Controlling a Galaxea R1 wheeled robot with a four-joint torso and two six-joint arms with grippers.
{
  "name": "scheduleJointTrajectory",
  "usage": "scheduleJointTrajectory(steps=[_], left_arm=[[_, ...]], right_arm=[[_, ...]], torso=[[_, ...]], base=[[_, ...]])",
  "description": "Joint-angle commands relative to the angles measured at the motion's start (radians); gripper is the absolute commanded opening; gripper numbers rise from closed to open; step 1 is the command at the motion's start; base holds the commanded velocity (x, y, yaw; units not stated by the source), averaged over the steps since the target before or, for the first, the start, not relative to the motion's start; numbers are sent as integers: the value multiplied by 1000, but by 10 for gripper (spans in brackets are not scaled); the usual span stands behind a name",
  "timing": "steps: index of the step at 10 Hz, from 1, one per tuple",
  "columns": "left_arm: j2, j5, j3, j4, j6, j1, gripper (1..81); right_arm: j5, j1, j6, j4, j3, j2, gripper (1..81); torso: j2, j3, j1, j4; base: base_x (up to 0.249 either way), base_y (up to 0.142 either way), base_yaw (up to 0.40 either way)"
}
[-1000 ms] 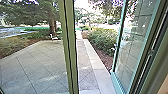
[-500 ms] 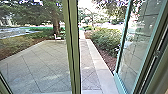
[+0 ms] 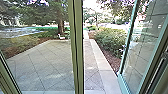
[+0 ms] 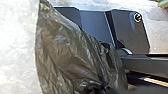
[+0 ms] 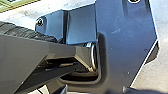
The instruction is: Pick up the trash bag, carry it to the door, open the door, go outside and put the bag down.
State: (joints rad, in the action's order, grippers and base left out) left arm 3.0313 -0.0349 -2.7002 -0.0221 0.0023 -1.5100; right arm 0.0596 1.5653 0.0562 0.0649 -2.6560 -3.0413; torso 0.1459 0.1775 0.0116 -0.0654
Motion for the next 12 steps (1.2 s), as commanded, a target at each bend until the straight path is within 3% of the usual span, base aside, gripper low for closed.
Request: scheduleJointTrajectory(steps=[1, 5, 12], left_arm=[[3, 52, 2, 11, 7, 47, 10], [3, 50, 0, 14, 7, 49, 10], [5, 49, 0, 19, 7, 49, 10]], right_arm=[[-52, -40, -2, 4, 8, -6, 811], [-52, -37, -2, 4, 8, -7, 811], [-52, -33, -2, 7, 8, -9, 811]], torso=[[0, 0, 0, 0], [0, 0, 0, 0], [0, 0, 0, 0]], base=[[0, 0, 0], [0, -16, 0], [0, -111, 0]])
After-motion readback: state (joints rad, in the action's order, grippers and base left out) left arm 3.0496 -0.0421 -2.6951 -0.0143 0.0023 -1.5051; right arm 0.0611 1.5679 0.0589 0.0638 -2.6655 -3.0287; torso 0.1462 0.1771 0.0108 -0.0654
